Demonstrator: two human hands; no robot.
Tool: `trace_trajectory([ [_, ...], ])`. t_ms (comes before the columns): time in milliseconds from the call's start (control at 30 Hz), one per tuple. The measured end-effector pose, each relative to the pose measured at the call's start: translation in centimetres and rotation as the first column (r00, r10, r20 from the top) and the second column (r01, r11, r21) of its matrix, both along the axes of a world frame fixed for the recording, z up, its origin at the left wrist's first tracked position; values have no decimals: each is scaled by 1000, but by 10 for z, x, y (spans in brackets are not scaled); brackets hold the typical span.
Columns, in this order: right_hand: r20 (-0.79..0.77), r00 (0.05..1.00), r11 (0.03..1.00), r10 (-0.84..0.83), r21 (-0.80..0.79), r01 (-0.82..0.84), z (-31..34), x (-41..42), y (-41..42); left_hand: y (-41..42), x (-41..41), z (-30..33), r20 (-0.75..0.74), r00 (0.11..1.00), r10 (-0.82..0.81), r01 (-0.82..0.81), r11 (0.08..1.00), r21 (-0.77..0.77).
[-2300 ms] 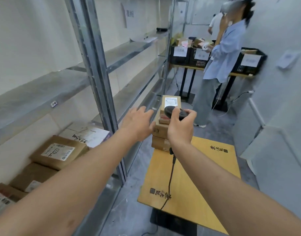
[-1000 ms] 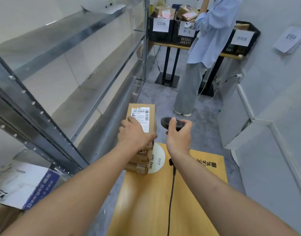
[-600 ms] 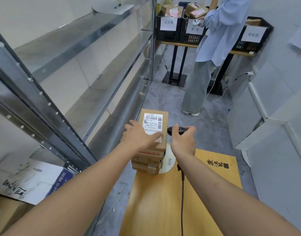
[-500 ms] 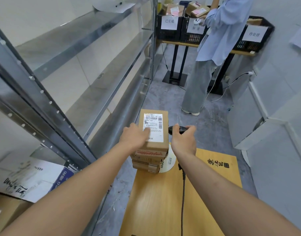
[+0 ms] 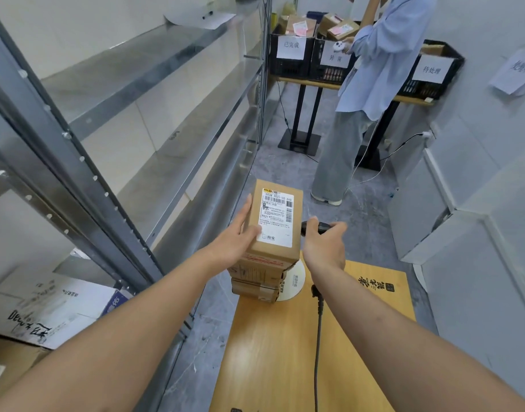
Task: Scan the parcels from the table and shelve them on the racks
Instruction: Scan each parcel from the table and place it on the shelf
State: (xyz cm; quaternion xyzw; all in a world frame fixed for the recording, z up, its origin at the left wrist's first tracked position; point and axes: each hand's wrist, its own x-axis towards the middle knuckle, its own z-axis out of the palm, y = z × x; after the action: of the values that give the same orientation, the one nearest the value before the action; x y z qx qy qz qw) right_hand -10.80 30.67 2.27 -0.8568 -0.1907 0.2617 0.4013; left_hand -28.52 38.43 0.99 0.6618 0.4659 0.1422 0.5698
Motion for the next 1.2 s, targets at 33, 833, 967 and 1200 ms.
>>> trace_trajectory([
  [33,0,1000,1000,-4,12,4,2,-2,-2,1,-3,0,3,1000,-18,18,1000,24],
  [833,14,997,897,76,437,-75,115,-28,-101,-101,-9,44,117,989,-87,5,821,571],
  [967,24,985,878,170,451,-162,120,-19,-135,-141,-9,39,164,986,30,-120,814,568],
  [1200,27,934,811,357,487,-324,124,-18,-200,-235,-23,48,137,965,224,-262,788,557],
])
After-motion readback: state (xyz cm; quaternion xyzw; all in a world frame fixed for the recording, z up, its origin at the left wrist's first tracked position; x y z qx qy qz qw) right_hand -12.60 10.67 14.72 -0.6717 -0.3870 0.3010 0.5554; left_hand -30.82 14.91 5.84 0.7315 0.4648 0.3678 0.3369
